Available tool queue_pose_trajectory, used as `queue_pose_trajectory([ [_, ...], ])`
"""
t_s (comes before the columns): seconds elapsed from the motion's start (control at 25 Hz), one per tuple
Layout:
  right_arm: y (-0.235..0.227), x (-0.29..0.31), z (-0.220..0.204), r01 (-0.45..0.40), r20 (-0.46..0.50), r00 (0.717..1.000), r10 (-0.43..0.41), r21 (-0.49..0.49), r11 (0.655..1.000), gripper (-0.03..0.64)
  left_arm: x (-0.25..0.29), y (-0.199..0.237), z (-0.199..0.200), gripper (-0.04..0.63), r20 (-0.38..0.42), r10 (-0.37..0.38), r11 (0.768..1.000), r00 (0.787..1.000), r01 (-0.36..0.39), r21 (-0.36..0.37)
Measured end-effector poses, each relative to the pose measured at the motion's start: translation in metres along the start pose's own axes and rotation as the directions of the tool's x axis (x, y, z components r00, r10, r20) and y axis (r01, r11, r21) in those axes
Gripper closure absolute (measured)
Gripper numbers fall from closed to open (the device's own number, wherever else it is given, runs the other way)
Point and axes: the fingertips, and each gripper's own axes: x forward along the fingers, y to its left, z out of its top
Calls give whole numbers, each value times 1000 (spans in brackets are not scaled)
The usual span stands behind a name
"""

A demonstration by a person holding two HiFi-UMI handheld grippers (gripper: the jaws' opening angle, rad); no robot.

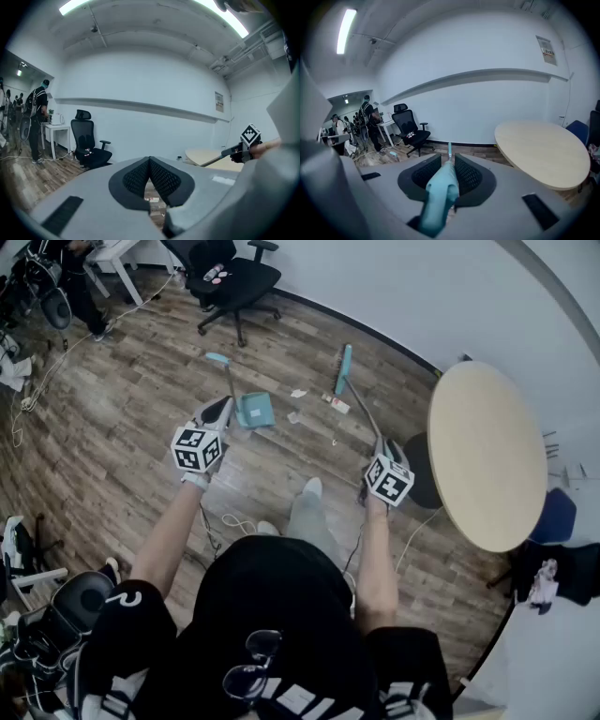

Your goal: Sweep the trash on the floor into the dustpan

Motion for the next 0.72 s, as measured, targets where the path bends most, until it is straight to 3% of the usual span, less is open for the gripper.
queue_pose_trajectory([
  [0.4,-12,64,-3,15,-46,999,-14,12,1000,532,57,21,-15,598,-54,2,1000,999,-2,6],
  [0.72,-37,167,3,71,-144,987,-65,38,997,531,164,54,-20,598,-134,-16,1000,991,15,-8],
])
